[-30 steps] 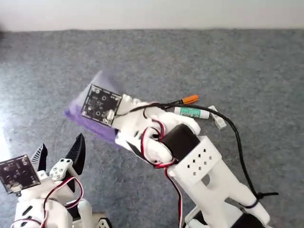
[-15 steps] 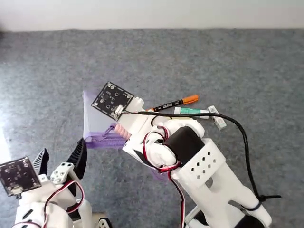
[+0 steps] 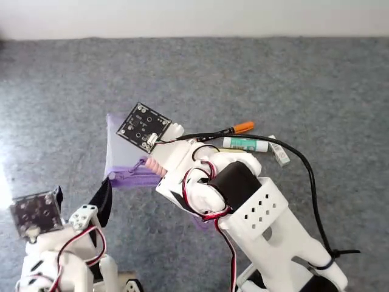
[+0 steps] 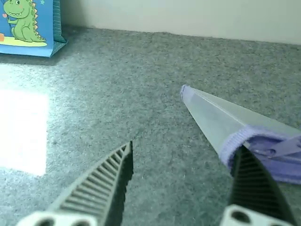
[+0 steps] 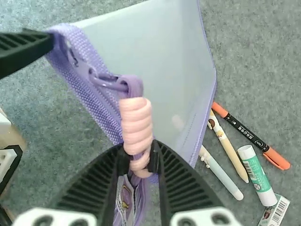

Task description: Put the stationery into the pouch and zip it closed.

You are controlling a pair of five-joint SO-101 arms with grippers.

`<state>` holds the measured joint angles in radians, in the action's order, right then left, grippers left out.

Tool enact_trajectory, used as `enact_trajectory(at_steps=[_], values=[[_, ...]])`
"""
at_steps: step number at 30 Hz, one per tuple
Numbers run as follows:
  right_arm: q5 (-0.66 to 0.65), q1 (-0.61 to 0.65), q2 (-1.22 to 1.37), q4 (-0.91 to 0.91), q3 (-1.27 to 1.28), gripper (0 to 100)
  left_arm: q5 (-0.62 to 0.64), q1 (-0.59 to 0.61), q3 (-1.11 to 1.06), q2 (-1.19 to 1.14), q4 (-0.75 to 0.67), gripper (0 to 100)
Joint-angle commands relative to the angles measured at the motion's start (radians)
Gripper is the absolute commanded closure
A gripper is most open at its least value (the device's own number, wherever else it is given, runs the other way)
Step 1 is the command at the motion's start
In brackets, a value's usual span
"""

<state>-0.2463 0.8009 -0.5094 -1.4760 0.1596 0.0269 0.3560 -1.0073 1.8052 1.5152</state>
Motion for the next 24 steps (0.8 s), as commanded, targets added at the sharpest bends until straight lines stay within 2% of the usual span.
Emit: enact_trajectory(at_steps=[1, 4, 9, 13, 20, 24], values=[[0.011, 0.004, -0.022, 0.015, -0.052, 99.1, -0.035, -0.003, -0.045, -0.002, -0.089, 68], [0.011, 0.004, -0.022, 0.016, -0.051, 99.1, -0.035, -0.025, -0.062, -0.002, -0.137, 68], [0.011, 0.005, -0.022, 0.013, -0.051, 99.1, -0.029, -0.155, -0.065, -0.002, -0.104, 68], [0.006, 0.005, -0.030, -0.048, -0.051, 99.1, -0.029, -0.164, -0.087, -0.005, -0.110, 69], [0.006, 0.005, -0.074, -0.101, -0.051, 99.1, -0.034, -0.170, -0.142, -0.002, -0.110, 87], [0.006, 0.002, -0.102, -0.140, -0.051, 99.1, -0.034, -0.170, -0.176, -0.002, -0.110, 94]])
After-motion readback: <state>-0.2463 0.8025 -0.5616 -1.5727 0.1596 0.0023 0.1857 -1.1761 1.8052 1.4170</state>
